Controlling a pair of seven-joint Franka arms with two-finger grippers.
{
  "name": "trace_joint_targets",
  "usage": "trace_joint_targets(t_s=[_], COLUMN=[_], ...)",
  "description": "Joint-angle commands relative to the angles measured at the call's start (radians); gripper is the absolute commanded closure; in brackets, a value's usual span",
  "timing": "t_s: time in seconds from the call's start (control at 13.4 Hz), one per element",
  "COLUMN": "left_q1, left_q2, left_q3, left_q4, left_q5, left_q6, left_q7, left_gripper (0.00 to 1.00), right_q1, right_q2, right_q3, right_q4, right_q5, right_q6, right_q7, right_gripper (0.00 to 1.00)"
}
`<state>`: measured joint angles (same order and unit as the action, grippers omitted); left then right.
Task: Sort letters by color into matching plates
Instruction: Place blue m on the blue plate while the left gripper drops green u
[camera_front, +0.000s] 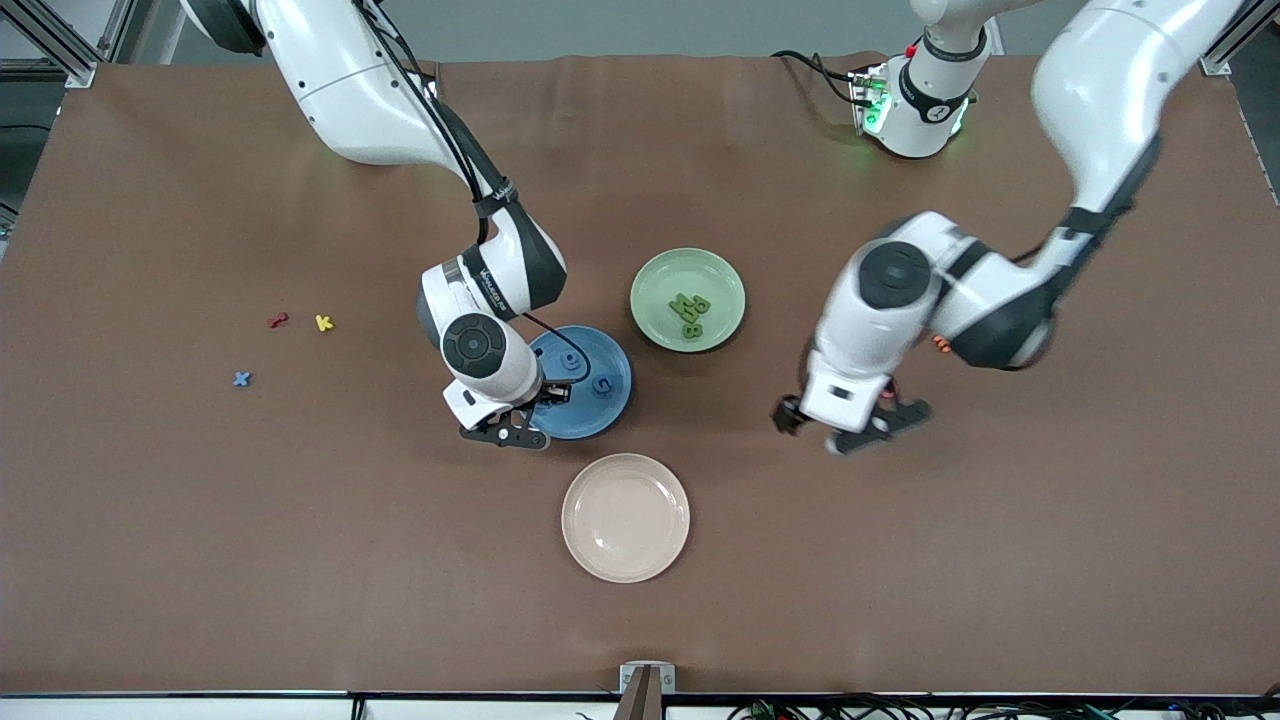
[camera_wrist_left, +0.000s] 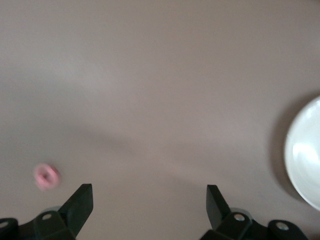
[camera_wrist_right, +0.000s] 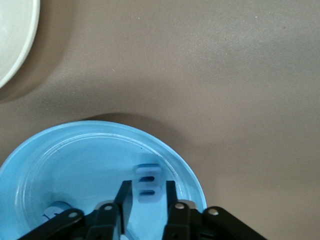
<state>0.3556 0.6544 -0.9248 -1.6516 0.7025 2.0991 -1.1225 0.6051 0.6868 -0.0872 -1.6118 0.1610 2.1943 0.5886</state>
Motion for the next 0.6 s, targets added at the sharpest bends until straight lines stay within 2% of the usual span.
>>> trace_joint_targets(t_s=[0.0, 0.15, 0.22, 0.52], left_q1=[0.089, 0.153, 0.178, 0.250], left_q2=[-0.016, -0.022, -0.027, -0.045], left_q3=[-0.006, -0.006, -0.006, -0.006], left_q4=[0.045, 0.072, 0.088, 0.174], left_q5=[-0.001, 0.002, 0.008, 0.003], left_q6=[-0.050, -0.085, -0.117, -0.240], left_q7=[0.203, 0.318, 0.370, 0.564], left_gripper=[0.00, 0.00, 0.00, 0.00], right_q1=[-0.008, -0.018, -0.045, -0.183], right_q2=[-0.001, -0.027, -0.067, -0.182], right_q3=[0.001, -0.005, -0.006, -0.006], right_q4=[0.020, 0.018, 0.018, 0.004], right_q5=[0.014, 0.011, 0.006, -0.017], right_q6=[-0.022, -0.065, -0.138, -0.286], right_q7=[0.008, -0.006, -0.012, -0.140], right_gripper=[0.00, 0.00, 0.00, 0.00])
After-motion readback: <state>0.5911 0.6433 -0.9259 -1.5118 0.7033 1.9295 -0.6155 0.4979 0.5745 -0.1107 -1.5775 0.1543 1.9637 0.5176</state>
